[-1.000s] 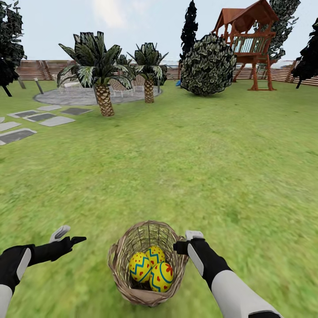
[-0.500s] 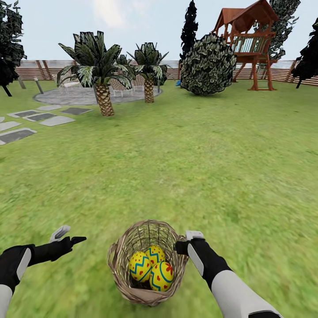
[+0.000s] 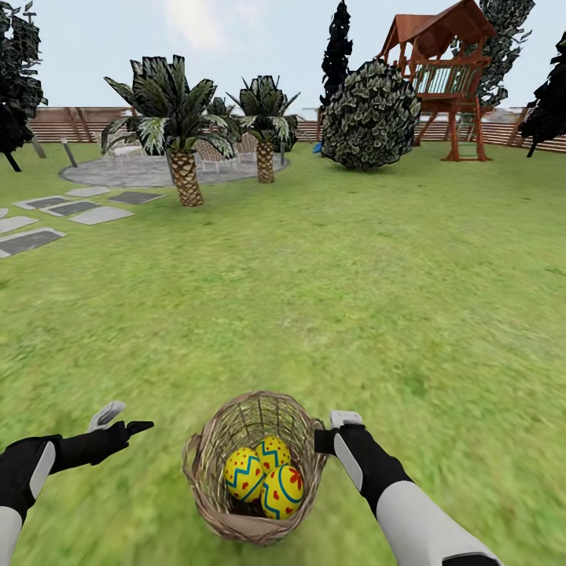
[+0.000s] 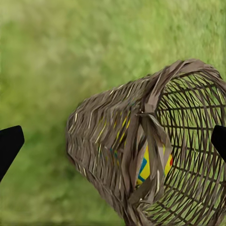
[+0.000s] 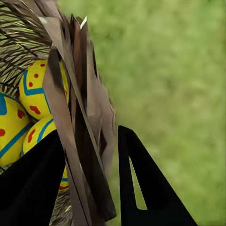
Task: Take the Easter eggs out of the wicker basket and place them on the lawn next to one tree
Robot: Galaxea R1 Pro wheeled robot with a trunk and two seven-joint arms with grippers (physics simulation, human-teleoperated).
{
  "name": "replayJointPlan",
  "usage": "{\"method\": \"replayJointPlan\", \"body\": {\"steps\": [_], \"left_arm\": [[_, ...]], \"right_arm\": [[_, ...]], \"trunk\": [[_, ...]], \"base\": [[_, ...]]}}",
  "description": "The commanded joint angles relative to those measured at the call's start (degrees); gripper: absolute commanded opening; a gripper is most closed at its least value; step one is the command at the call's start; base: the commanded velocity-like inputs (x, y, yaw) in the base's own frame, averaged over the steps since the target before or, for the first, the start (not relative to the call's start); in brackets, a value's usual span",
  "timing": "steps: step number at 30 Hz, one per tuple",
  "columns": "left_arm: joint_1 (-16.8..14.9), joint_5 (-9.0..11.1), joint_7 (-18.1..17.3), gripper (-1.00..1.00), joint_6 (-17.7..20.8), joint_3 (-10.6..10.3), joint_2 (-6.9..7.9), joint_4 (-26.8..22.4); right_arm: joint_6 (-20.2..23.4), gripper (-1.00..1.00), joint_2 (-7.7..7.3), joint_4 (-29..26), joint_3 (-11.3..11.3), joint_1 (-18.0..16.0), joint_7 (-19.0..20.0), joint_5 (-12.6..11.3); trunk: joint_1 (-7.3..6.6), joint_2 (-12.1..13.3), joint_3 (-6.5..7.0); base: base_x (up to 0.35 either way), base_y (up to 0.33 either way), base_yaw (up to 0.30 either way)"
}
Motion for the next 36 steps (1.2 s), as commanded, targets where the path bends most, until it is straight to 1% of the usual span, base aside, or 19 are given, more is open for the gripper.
{"method": "replayJointPlan", "body": {"steps": [1,2,13,14,16,18,25,36], "left_arm": [[-0.04,0.01,-0.17,1.00,0.47,0.18,-0.03,-0.02],[-0.04,-0.02,-0.11,1.00,0.49,0.18,-0.08,-0.02],[-0.04,-0.09,0.27,1.00,0.32,0.09,-0.19,-0.02],[-0.04,-0.09,0.30,1.00,0.36,0.09,-0.19,-0.02],[-0.04,-0.10,0.35,1.00,0.40,0.09,-0.19,-0.02],[-0.04,-0.08,0.36,1.00,0.41,0.09,-0.21,-0.02],[-0.04,-0.13,0.58,1.00,0.47,0.09,-0.28,-0.02],[-0.04,-0.22,0.80,1.00,0.67,0.05,-0.28,-0.02]], "right_arm": [[0.21,-1.00,0.00,-0.11,0.19,-0.02,-0.54,-0.71],[0.21,-1.00,0.00,-0.06,0.19,-0.02,-0.54,-0.72],[0.14,-1.00,0.00,-0.11,0.19,-0.02,-0.54,-0.55],[-0.11,-1.00,0.00,-0.10,0.19,-0.02,-0.54,-0.55],[-2.01,-1.00,0.00,-0.12,0.19,-0.02,-0.54,-0.55],[-2.65,-1.00,0.00,-0.12,0.19,-0.02,-0.54,-0.55],[-2.62,-1.00,0.00,-0.20,0.12,-0.02,-0.26,-1.13],[-2.52,-1.00,0.00,-0.91,-0.25,0.07,0.16,-1.21]], "trunk": [[-0.01,-0.02,-0.05],[-0.01,-0.02,-0.05],[-2.42,4.39,1.93],[-2.64,4.79,2.11],[-3.08,5.59,2.46],[-3.52,6.40,2.82],[-5.06,9.20,4.08],[-7.48,13.62,6.06]], "base": [[0.000,0.000,0.000],[0.000,0.000,0.000],[0.000,0.000,0.000],[0.000,0.000,0.000],[0.000,0.000,0.000],[0.000,0.000,0.000],[0.000,0.000,0.000],[0.000,0.000,0.000]]}}
